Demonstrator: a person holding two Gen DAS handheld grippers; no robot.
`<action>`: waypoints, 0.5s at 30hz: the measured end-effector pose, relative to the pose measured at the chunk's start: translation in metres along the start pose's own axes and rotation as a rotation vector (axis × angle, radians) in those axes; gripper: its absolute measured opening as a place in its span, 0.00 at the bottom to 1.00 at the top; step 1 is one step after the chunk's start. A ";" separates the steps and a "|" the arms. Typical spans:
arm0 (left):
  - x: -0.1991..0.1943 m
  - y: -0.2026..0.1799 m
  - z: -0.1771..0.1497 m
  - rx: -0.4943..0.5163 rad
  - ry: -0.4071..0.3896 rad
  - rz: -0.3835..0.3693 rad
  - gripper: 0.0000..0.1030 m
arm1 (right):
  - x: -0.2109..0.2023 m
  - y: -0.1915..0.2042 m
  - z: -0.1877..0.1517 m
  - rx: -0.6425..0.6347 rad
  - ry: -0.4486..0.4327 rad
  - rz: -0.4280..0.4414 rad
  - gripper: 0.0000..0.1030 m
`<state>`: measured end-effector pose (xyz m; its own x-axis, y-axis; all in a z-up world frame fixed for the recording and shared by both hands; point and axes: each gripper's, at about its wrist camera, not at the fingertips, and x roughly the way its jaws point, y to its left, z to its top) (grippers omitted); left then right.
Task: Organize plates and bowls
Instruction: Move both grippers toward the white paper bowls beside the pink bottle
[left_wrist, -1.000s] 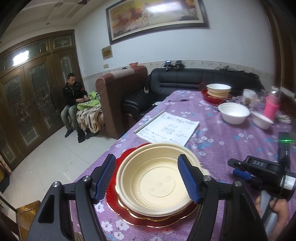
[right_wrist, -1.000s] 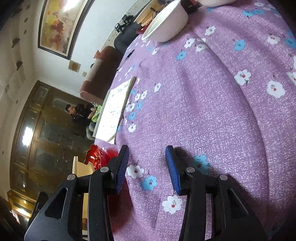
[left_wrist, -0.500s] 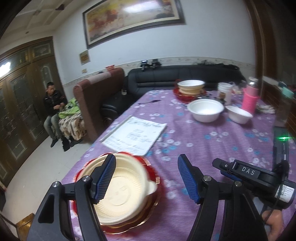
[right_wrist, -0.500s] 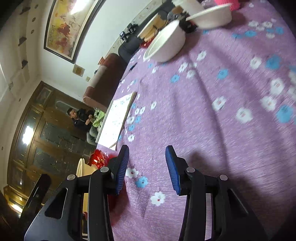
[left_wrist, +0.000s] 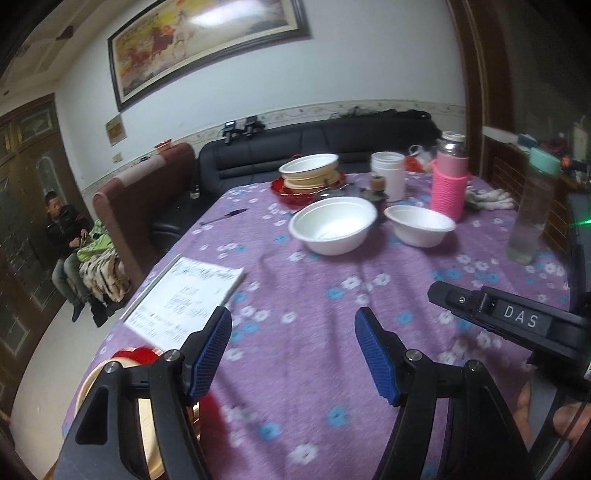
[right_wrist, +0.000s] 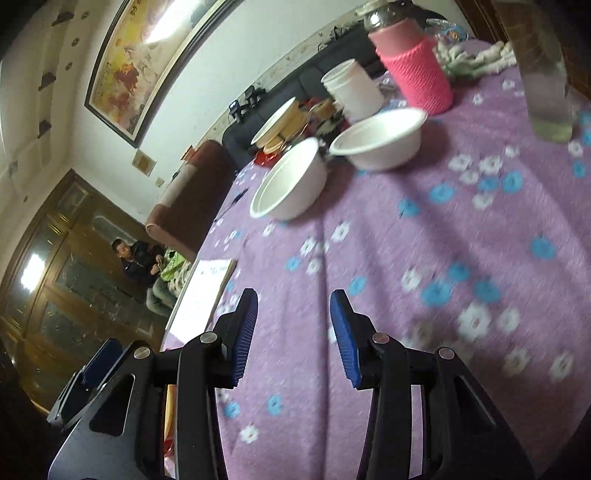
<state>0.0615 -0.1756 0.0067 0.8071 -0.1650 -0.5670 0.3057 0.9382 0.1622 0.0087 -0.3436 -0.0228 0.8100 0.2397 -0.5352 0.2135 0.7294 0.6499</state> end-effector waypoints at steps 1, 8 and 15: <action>0.003 -0.004 0.003 0.005 0.000 -0.004 0.67 | 0.000 -0.001 0.004 -0.002 -0.005 -0.005 0.40; 0.026 -0.028 0.025 0.023 0.004 -0.026 0.67 | -0.004 -0.012 0.034 -0.010 -0.049 -0.034 0.40; 0.082 -0.045 0.051 -0.015 0.078 -0.040 0.67 | 0.002 -0.038 0.072 0.044 -0.114 -0.105 0.40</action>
<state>0.1404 -0.2467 -0.0058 0.7523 -0.1790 -0.6341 0.3293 0.9357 0.1265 0.0418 -0.4174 -0.0095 0.8382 0.0871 -0.5384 0.3224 0.7170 0.6180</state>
